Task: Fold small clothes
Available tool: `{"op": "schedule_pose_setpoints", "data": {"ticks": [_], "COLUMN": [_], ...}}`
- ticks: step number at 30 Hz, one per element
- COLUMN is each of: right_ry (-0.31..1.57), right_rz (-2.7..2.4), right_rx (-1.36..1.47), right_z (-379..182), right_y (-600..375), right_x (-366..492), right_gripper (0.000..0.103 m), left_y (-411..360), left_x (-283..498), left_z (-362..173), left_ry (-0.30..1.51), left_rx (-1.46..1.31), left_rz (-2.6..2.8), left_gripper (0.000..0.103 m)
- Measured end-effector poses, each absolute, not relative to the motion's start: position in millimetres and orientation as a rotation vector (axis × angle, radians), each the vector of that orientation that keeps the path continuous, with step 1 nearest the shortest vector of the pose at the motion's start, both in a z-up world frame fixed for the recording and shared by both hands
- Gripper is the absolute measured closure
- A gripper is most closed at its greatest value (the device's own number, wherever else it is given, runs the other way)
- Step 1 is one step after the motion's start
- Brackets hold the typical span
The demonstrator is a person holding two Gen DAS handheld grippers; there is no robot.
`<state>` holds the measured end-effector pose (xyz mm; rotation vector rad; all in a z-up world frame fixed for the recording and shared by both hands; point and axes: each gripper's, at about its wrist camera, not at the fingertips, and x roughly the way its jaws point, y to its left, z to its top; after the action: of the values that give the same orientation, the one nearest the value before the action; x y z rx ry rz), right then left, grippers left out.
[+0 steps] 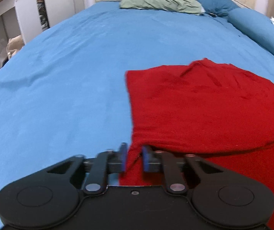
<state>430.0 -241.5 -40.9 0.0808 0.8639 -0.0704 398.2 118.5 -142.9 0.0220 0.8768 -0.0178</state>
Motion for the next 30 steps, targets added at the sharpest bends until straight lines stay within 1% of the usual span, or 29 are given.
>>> {"op": "schedule_pose_setpoints", "data": {"ticks": [7,8,9,10,11,12,14,15,18,23,26,30], "right_ry": [0.940,0.951,0.954,0.941,0.933,0.915,0.850,0.833,0.830,0.849,0.882,0.812], "right_rz": [-0.075,-0.071,-0.066,-0.060,-0.046,-0.026,0.006,0.020,0.075,0.072,0.061,0.099], "right_rx": [0.051,0.049,0.045,0.045,0.046,0.043,0.013,-0.008,-0.018,0.028,0.074,0.063], "right_z": [-87,-90,-93,-91,-89,-84,-71,-67,-67,-95,-121,-123], "right_y": [-256,-257,-255,-254,-253,-252,-244,-239,-225,-224,-236,-241], "right_x": [425,422,423,417,414,410,395,392,396,420,421,407], "right_gripper": [0.079,0.076,0.071,0.065,0.041,0.021,0.009,0.009,0.009,0.009,0.009,0.008], "left_y": [118,117,117,117,117,116,109,105,91,86,87,82], "left_x": [391,390,388,385,382,379,378,381,396,415,411,404], "left_z": [-144,-141,-136,-130,-123,-116,-104,-102,-107,-143,-154,-154], "left_ry": [0.913,0.917,0.920,0.911,0.891,0.867,0.813,0.802,0.810,0.874,0.829,0.791], "left_rx": [0.063,0.069,0.065,0.050,0.033,0.023,0.024,0.027,0.037,0.019,0.018,0.049], "left_rz": [0.008,0.008,0.007,0.001,-0.011,-0.024,-0.045,-0.059,-0.107,-0.088,-0.093,-0.093], "left_gripper": [0.095,0.094,0.093,0.090,0.078,0.059,0.045,0.044,0.043,0.043,0.042,0.041]}}
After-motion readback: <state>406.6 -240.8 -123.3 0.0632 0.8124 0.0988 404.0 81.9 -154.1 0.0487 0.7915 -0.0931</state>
